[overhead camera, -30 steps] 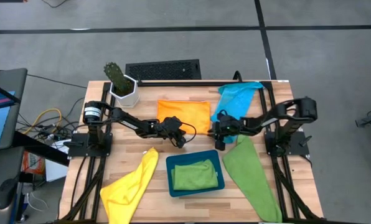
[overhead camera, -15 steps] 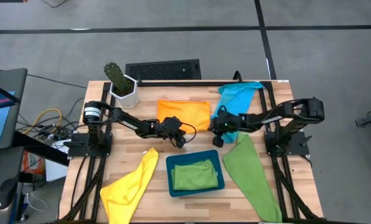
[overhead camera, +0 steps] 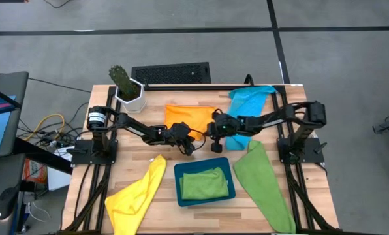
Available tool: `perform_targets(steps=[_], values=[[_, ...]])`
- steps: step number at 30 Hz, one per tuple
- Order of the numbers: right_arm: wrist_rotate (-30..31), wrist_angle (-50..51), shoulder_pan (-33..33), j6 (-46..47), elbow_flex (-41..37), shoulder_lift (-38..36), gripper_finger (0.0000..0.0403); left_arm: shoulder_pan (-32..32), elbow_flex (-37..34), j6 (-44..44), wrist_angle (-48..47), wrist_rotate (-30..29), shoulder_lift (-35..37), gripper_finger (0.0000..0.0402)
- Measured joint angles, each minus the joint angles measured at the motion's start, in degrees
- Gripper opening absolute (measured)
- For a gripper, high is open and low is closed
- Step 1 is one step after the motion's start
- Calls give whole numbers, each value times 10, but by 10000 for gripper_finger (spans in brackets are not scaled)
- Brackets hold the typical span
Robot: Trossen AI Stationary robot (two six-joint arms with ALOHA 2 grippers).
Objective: Fold microfiber towels
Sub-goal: Fold the orange microfiber towel
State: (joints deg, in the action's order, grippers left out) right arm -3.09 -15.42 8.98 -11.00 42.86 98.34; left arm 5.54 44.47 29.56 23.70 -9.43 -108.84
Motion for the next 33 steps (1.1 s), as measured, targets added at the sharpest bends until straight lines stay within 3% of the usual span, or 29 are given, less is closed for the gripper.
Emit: perform_targets(steps=[13, 26, 33], values=[[-36, 0, -3, -26, 80, 87, 16, 0, 0, 0, 0, 1, 0, 0], [-56, 26, 3, -34, 86, 80, 16, 3, 0, -14, -28, 61, 15, 0], [-61, 30, 3, -40, 85, 76, 9, 3, -1, -14, -100, 26, 55, 0]])
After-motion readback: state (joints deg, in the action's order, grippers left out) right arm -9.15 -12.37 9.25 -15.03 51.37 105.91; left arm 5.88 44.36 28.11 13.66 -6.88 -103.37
